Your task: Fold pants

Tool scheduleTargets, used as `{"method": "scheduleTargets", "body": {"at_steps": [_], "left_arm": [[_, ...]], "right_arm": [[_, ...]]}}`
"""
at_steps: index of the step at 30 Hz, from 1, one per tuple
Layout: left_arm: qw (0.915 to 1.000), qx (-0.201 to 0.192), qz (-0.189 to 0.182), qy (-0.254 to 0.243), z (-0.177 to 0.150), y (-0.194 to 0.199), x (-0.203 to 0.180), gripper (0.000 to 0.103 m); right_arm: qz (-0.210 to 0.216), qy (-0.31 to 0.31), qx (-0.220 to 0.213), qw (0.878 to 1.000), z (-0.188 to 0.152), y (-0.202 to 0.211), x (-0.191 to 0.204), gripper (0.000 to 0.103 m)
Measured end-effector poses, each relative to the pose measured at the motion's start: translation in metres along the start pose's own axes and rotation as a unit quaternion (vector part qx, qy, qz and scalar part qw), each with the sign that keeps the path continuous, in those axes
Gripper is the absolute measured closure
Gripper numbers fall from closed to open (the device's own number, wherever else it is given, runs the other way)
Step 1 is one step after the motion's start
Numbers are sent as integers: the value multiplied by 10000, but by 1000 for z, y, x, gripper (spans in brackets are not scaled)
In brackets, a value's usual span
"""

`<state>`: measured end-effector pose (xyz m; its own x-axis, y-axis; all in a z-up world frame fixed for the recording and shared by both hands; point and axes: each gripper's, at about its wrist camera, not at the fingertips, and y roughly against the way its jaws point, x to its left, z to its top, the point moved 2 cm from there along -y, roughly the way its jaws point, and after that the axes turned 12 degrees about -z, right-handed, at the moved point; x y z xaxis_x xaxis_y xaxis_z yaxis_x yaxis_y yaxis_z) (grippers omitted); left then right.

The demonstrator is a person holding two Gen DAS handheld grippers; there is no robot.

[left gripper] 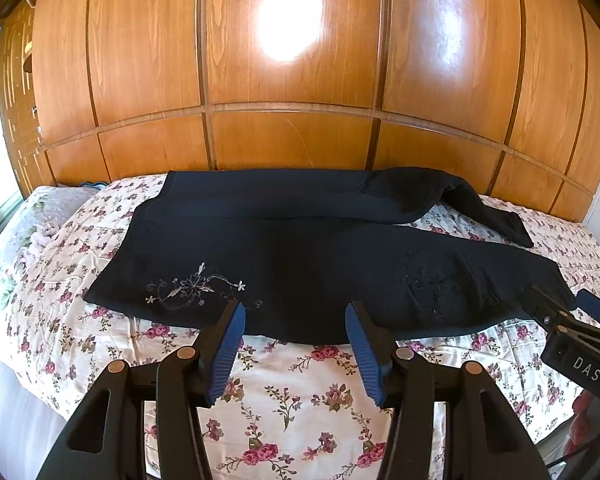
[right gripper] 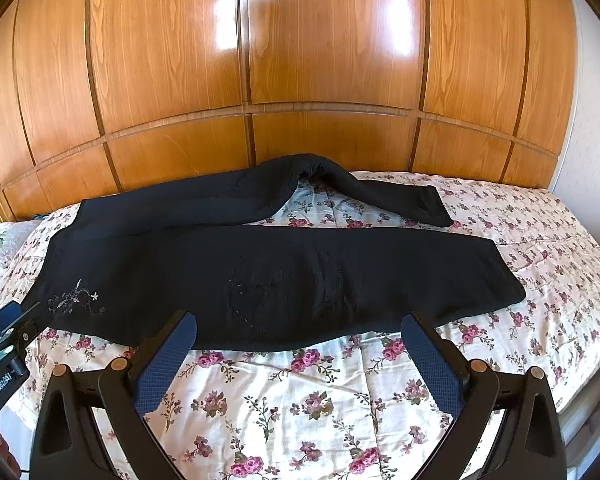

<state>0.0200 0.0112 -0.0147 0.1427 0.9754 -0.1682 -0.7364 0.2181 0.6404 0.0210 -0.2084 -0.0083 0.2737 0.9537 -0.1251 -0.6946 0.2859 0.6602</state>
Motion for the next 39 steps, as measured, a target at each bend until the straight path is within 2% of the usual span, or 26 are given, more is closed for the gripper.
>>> {"method": "scheduleTargets", "body": {"at_steps": [18, 24, 26, 28, 30, 32, 34, 39], "left_arm": [[9999, 138, 76, 13, -4, -10, 5, 50], [9992, 375, 60, 114, -10, -23, 13, 50], [9981, 562, -40, 250, -12, -31, 18, 50], [9953, 775, -328, 489, -17, -41, 28, 50], [9907, 918, -652, 767, -23, -49, 37, 50], [9843, 1075, -868, 1098, -29, -57, 48, 50], [9810, 1244, -853, 1223, -36, -65, 56, 50], [9787, 1176, -856, 1452, -45, -74, 76, 50]], "right_arm": [[-39, 13, 94, 9999, -3, -7, -1, 0], [-43, -61, 141, 9999, -5, -14, -5, 0], [7, -138, 94, 9999, -6, -17, -8, 0], [212, -254, 56, 9994, -6, -23, -12, 0], [472, -295, 153, 9983, -7, -32, -14, 0], [481, -356, 356, 9976, -11, -44, -18, 0], [415, -421, 578, 9966, -17, -56, -23, 0], [667, -917, 999, 9885, -31, -80, -43, 0]]}}
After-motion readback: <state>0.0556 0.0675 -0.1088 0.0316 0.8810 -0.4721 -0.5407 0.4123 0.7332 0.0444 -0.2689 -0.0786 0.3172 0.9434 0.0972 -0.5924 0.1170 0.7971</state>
